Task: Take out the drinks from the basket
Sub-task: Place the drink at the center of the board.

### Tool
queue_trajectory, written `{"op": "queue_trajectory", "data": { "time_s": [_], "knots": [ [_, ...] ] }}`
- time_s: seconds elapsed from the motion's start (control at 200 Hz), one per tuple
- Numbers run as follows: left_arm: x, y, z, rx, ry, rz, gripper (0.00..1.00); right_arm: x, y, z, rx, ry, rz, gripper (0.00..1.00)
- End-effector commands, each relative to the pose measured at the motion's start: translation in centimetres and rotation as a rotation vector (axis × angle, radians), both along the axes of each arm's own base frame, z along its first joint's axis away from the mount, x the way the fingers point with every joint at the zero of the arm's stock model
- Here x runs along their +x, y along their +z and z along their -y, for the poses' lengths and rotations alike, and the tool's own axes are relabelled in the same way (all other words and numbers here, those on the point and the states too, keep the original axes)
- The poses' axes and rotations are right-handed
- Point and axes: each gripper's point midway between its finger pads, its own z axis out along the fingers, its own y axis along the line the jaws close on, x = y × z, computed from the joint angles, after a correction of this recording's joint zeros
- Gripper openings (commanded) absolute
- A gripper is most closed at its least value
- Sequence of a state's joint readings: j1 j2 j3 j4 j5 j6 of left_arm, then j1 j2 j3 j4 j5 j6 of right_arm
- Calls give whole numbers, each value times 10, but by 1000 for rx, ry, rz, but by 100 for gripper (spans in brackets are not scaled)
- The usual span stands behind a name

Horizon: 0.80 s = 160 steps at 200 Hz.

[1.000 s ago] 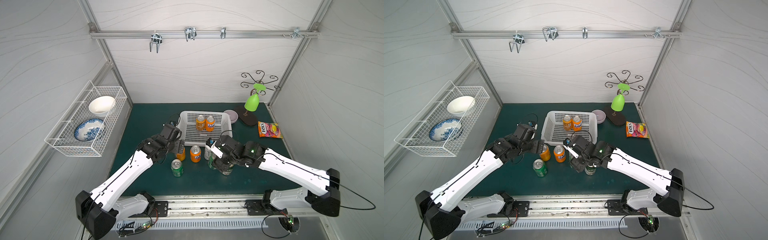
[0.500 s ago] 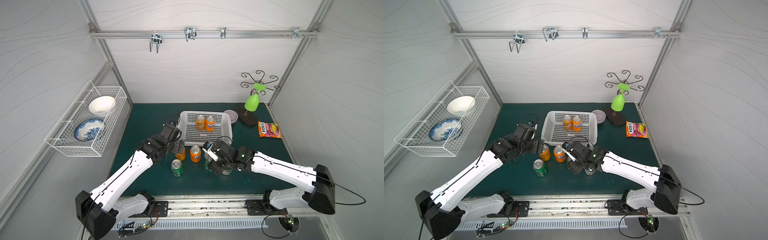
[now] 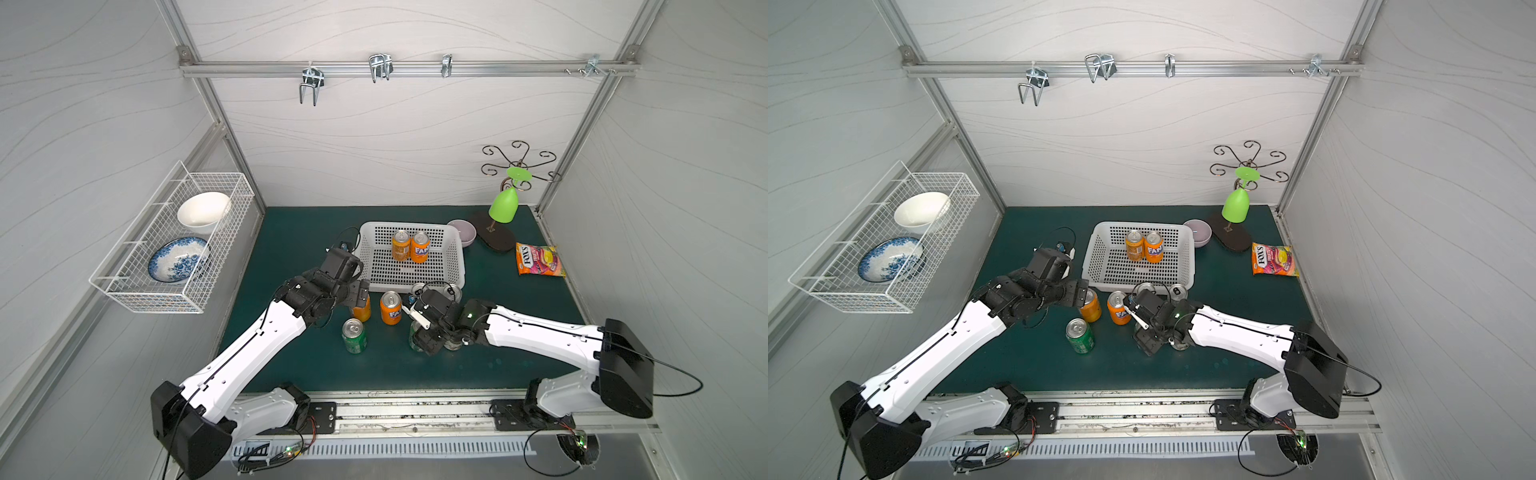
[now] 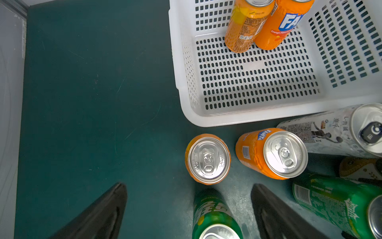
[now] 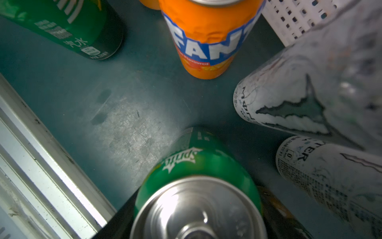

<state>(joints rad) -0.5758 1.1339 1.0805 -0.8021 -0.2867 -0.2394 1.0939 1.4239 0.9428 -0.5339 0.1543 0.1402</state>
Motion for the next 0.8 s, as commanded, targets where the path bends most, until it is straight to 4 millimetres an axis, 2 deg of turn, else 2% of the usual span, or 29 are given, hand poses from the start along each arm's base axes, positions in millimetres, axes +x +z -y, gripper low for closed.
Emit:
{"op": "queue_trajectory", "data": {
  "time_s": [0.0, 0.11, 0.265, 0.4, 0.58, 0.795],
  "knots": [
    [12, 25, 11, -71, -7, 71, 98, 4, 8, -16, 66, -4, 18, 59],
    [17, 34, 15, -84, -15, 89, 98, 3, 6, -15, 57, -3, 10, 64],
    [27, 51, 23, -105, -28, 119, 98, 3, 5, -11, 36, -3, 10, 79],
    [34, 58, 29, -109, -40, 129, 98, 3, 12, -11, 39, 2, 19, 85],
    [44, 63, 37, -115, -54, 128, 99, 5, 32, -7, 55, -3, 45, 90],
    [60, 70, 53, -124, -98, 118, 99, -3, 73, -1, 110, 31, 63, 97]
  ]
}}
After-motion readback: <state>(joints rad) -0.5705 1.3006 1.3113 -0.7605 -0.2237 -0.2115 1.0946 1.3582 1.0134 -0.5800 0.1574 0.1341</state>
